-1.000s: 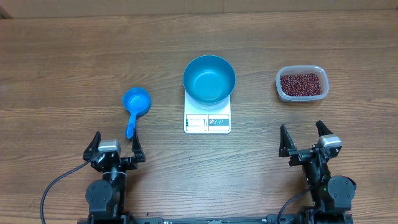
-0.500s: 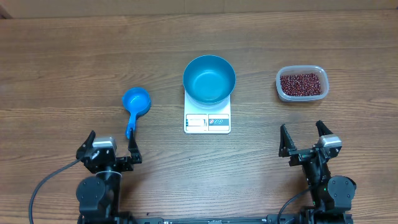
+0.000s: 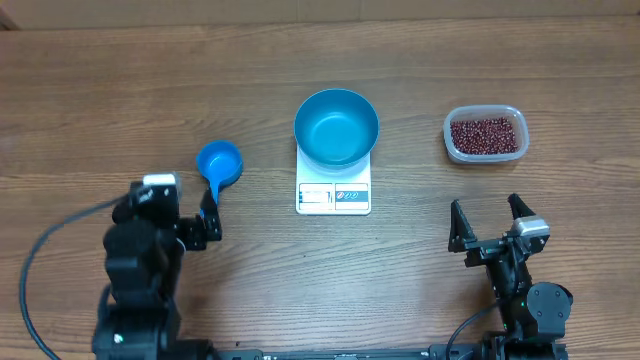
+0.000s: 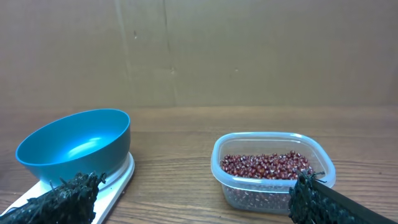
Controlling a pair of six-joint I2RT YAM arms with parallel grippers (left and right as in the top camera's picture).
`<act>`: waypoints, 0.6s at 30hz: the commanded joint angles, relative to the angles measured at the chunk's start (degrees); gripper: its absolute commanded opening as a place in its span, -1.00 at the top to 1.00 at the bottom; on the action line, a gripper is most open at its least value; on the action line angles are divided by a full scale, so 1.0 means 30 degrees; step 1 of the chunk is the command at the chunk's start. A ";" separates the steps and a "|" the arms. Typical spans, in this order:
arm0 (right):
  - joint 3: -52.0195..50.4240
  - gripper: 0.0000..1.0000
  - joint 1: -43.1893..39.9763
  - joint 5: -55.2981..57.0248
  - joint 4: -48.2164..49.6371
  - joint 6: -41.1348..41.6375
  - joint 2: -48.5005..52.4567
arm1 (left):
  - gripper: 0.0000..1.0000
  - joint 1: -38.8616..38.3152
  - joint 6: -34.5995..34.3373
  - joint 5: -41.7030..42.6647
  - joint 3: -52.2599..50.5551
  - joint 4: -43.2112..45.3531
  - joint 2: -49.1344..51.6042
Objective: Scoop item into bowl and weigh 150g on scale
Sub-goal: 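Move the left gripper forward over the blue scoop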
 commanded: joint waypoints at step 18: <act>-0.0197 -1.00 -0.0051 0.0117 0.0051 -0.0087 -0.0204 | -0.99 0.0102 0.0357 0.1734 1.0047 -0.7293 0.9544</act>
